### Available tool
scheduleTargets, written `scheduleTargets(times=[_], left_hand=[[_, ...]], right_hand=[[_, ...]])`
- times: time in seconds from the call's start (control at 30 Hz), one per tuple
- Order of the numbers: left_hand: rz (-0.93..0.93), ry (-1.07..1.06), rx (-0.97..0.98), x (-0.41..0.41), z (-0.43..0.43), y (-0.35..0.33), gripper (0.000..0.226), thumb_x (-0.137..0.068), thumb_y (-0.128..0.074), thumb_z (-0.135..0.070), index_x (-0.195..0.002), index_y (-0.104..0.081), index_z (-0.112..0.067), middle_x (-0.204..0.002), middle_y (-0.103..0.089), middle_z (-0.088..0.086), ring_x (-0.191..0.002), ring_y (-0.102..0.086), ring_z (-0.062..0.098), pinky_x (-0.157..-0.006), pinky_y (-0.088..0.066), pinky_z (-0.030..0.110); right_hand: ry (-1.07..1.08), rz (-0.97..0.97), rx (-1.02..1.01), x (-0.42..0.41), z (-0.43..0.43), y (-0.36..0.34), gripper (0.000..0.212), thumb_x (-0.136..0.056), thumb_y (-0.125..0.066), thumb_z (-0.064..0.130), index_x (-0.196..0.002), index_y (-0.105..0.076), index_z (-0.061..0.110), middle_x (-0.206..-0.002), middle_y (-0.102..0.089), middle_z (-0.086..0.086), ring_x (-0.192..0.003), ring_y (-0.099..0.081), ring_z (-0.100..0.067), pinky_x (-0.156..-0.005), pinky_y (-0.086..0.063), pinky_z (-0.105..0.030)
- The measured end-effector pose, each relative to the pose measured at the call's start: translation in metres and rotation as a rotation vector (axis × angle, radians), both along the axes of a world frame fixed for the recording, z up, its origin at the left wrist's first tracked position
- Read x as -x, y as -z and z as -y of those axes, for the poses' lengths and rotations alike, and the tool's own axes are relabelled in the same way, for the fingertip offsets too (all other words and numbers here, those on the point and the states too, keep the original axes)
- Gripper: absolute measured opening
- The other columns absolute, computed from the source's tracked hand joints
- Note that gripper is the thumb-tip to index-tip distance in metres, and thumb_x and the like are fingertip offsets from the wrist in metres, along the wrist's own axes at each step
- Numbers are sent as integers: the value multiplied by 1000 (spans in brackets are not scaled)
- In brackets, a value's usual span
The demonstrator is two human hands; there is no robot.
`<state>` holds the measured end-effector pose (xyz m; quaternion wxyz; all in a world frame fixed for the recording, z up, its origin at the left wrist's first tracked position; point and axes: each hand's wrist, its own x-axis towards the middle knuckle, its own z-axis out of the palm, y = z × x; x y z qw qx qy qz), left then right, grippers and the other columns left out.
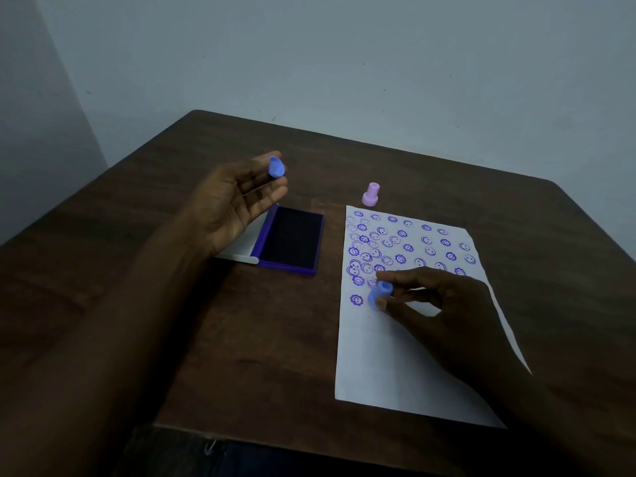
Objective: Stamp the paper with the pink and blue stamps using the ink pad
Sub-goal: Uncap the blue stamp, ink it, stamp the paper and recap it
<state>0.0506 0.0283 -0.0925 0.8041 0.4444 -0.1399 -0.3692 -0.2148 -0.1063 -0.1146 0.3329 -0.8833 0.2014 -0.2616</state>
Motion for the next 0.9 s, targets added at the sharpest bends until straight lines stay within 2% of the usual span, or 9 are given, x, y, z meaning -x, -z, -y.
scheduleTargets(times=[0.17,0.33,0.43,0.5,0.6,0.73,0.9], left_hand=[[7,0,0,0,0,0,19,-96,-56,-13,-109,-70,-11,-93,-80,5,-84,-76,13,-69,-60,21],[3,-10,-7,1,0,0,20,-95,-57,-12,-110,-70,-11,-95,-80,5,-86,-76,14,-69,-60,22],[6,-9,-10,2,0,1,21,-95,-57,-12,-110,-70,-11,-95,-80,5,-86,-76,14,-70,-60,22],[4,-8,-10,2,-1,2,22,-95,-56,-12,-111,-70,-11,-95,-80,5,-86,-76,14,-70,-60,22],[1,-4,-17,3,-1,3,22,-95,-56,-12,-112,-70,-11,-96,-80,5,-86,-76,14,-70,-59,22],[9,-2,-33,4,-1,4,23,-95,-56,-12,-113,-70,-11,-96,-79,5,-86,-76,13,-70,-59,22],[20,2,-48,4,-1,5,23,-95,-56,-12,-113,-70,-12,-99,-79,6,-87,-75,13,-70,-59,22]], right_hand=[[-6,9,-13,0,2,2,29,-73,-84,22,-102,-79,21,-88,-79,7,-78,-74,-5,-78,-57,-14],[-4,-47,34,1,4,1,27,-73,-84,27,-100,-78,27,-80,-76,14,-75,-71,-3,-76,-55,-12],[15,-123,97,0,5,0,24,-73,-81,35,-97,-77,36,-66,-65,27,-73,-61,-2,-67,-45,-6],[7,-142,99,0,4,1,21,-75,-81,34,-95,-76,37,-67,-60,34,-67,-55,-3,-62,-42,-10],[8,-163,96,-1,4,4,19,-76,-81,32,-93,-74,38,-59,-56,30,-57,-47,-5,-54,-38,-16],[-4,-150,79,-2,5,5,18,-75,-82,28,-91,-76,33,-57,-57,39,-45,-41,-5,-45,-31,-6],[-10,-164,103,-3,2,3,17,-76,-82,29,-91,-76,31,-48,-50,42,-40,-41,-3,-42,-29,-7]])
